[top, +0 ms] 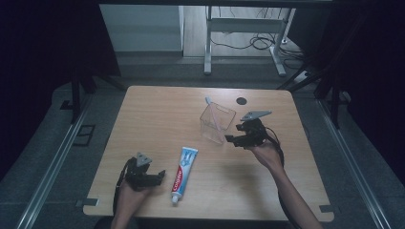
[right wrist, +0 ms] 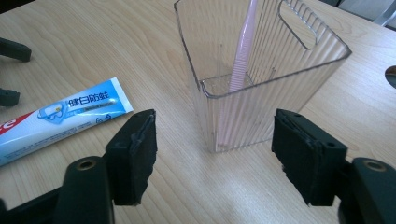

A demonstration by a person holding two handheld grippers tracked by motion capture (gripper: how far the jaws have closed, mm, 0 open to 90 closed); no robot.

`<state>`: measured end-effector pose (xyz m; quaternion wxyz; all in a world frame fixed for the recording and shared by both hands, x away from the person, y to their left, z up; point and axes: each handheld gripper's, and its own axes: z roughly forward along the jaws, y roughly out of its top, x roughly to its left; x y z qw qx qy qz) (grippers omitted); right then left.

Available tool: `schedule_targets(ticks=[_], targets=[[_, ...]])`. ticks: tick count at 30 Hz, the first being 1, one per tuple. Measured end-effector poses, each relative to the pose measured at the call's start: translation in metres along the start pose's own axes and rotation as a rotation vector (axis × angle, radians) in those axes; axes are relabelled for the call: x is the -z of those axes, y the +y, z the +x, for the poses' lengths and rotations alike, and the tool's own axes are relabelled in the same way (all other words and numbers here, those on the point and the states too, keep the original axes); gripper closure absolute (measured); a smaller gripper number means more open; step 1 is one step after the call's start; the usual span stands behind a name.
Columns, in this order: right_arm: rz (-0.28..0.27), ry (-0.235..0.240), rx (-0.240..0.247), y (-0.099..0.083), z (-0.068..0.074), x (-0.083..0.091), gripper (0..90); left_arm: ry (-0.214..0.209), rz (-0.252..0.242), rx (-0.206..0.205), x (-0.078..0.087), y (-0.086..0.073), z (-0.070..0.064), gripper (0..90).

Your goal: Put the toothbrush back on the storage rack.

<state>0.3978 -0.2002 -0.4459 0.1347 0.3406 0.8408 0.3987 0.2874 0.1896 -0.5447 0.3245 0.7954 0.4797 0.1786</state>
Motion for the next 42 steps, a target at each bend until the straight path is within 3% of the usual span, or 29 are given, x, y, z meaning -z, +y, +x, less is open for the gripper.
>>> schedule_targets(ticks=[21, 35, 42], targets=[[-0.016, 0.001, 0.007, -0.029, 0.008, 0.012, 14.2, 0.0, 0.0, 0.0, 0.0, 0.0, 0.0, 13.7], [-0.01, -0.025, -0.001, -0.054, 0.014, 0.019, 13.0, 0.0, -0.001, 0.001, 0.0, 0.0, 0.0, 13.7], [-0.001, -0.038, 0.018, -0.062, 0.019, 0.022, 13.0, 0.0, -0.001, 0.001, 0.0, 0.0, 0.0, 13.7]])
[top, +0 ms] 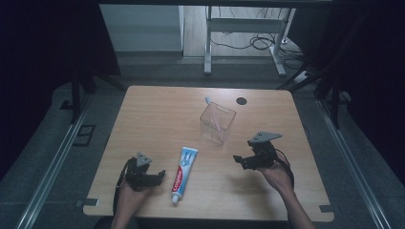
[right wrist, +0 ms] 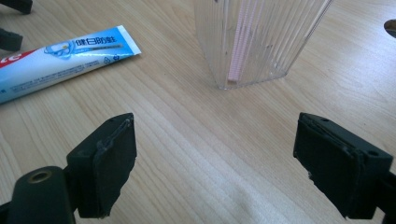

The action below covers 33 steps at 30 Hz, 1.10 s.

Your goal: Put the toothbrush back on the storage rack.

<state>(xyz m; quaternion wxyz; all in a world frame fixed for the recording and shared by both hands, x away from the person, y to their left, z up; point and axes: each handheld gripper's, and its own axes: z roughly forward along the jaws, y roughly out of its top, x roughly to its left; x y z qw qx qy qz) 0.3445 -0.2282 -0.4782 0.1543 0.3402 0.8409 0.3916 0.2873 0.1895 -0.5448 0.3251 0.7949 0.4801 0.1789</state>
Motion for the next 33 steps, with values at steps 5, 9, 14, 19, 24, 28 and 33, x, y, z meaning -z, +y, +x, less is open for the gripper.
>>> schedule_targets(ticks=[5, 9, 14, 19, 24, 28, 33], targets=[[-0.001, 0.001, 0.004, -0.005, 0.003, 0.001, 13.1, 0.0, 0.001, 0.0, 0.0, 0.0, 0.0, 13.7], [0.003, -0.002, 0.017, -0.009, 0.005, 0.002, 13.1, 0.0, 0.001, 0.0, 0.0, 0.0, 0.0, 13.7], [-0.013, -0.004, 0.02, -0.013, 0.008, 0.004, 13.1, 0.0, 0.0, 0.0, 0.0, 0.0, 0.0, 13.7], [-0.014, -0.002, 0.023, -0.02, 0.008, 0.003, 13.1, 0.0, 0.0, 0.0, 0.0, 0.0, 0.0, 13.7], [-0.003, -0.002, 0.033, -0.029, 0.011, 0.0, 12.8, 0.0, 0.0, 0.0, 0.0, 0.0, 0.0, 13.7], [0.0, -0.008, 0.032, -0.036, 0.01, 0.0, 12.5, 0.0, 0.0, 0.0, 0.0, 0.0, 0.0, 13.7], [-0.01, -0.014, 0.024, -0.043, 0.009, 0.003, 12.4, 0.0, 0.001, -0.004, 0.0, 0.0, 0.0, 13.7]])
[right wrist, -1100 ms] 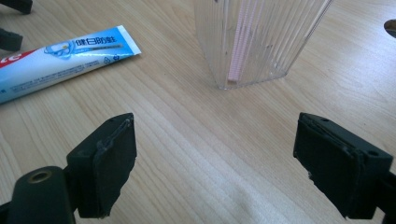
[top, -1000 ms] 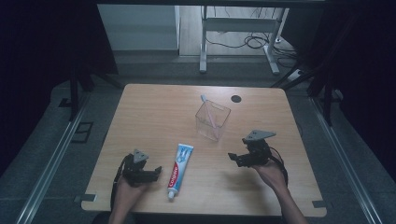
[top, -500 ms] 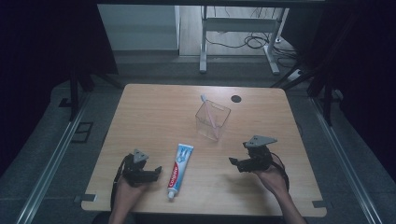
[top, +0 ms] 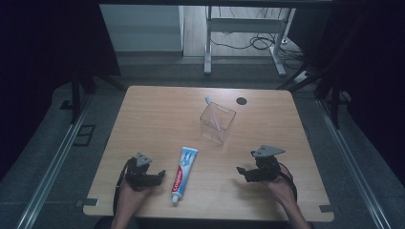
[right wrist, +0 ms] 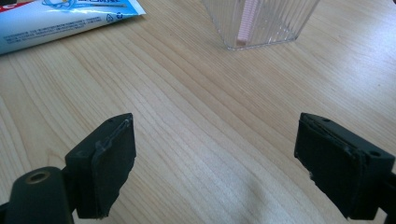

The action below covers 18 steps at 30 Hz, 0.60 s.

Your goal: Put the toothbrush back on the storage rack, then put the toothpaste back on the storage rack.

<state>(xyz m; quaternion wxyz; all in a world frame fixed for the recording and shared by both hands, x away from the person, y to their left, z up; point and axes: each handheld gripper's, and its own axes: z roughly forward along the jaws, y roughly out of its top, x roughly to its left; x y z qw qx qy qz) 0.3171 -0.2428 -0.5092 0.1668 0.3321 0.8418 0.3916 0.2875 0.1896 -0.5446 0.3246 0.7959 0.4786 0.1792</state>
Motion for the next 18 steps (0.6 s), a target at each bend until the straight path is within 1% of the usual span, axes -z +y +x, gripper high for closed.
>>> schedule_targets(ticks=[6, 10, 15, 18], targets=[[0.002, 0.001, -0.013, -0.01, 0.0, -0.002, 11.9, 0.0, 0.0, -0.002, 0.0, 0.0, 0.0, 13.7], [0.013, -0.003, -0.004, -0.015, 0.001, -0.005, 11.6, -0.005, 0.002, -0.005, 0.0, 0.0, 0.0, 14.0], [0.018, -0.007, 0.0, -0.019, 0.001, -0.007, 11.6, -0.018, 0.018, -0.009, 0.001, 0.003, 0.0, 14.9], [0.019, -0.006, -0.002, -0.021, 0.001, -0.007, 11.6, -0.02, 0.014, -0.007, 0.003, 0.004, -0.001, 15.0]])
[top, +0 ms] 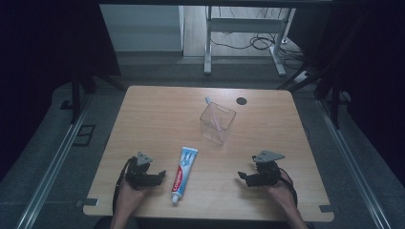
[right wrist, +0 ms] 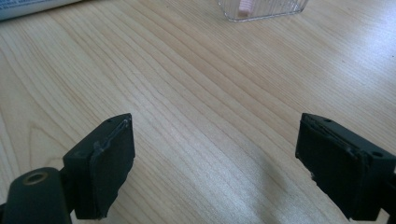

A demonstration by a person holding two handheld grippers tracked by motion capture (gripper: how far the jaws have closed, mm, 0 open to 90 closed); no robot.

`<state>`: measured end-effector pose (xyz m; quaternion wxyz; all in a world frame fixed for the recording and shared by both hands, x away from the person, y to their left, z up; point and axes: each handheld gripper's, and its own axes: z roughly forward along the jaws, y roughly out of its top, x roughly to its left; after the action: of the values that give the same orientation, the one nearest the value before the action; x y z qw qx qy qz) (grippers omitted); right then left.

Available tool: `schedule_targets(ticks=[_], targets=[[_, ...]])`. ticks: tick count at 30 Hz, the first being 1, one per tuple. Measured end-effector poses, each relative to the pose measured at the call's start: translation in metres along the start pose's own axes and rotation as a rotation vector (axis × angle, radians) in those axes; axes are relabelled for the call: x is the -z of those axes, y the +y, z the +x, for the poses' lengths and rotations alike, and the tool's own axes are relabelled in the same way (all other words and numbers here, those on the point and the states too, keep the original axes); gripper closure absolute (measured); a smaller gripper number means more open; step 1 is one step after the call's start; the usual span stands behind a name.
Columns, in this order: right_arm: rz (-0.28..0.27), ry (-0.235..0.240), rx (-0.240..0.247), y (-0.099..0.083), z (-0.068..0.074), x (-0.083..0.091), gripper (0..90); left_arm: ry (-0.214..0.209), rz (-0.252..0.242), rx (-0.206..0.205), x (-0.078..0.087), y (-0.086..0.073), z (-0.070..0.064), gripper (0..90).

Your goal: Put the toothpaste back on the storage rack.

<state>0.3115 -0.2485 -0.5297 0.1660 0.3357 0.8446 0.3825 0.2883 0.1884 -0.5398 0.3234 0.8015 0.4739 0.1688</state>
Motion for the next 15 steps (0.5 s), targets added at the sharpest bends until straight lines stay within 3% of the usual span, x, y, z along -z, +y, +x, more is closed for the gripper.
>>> schedule_targets(ticks=[10, 15], targets=[[0.042, 0.001, 0.0, -0.01, -0.004, -0.007, 11.6, -0.019, -0.005, -0.026, 0.005, 0.003, -0.003, 23.4], [0.052, 0.02, -0.023, -0.011, -0.007, -0.007, 12.3, -0.029, -0.016, -0.028, 0.007, 0.006, -0.005, 30.0]])
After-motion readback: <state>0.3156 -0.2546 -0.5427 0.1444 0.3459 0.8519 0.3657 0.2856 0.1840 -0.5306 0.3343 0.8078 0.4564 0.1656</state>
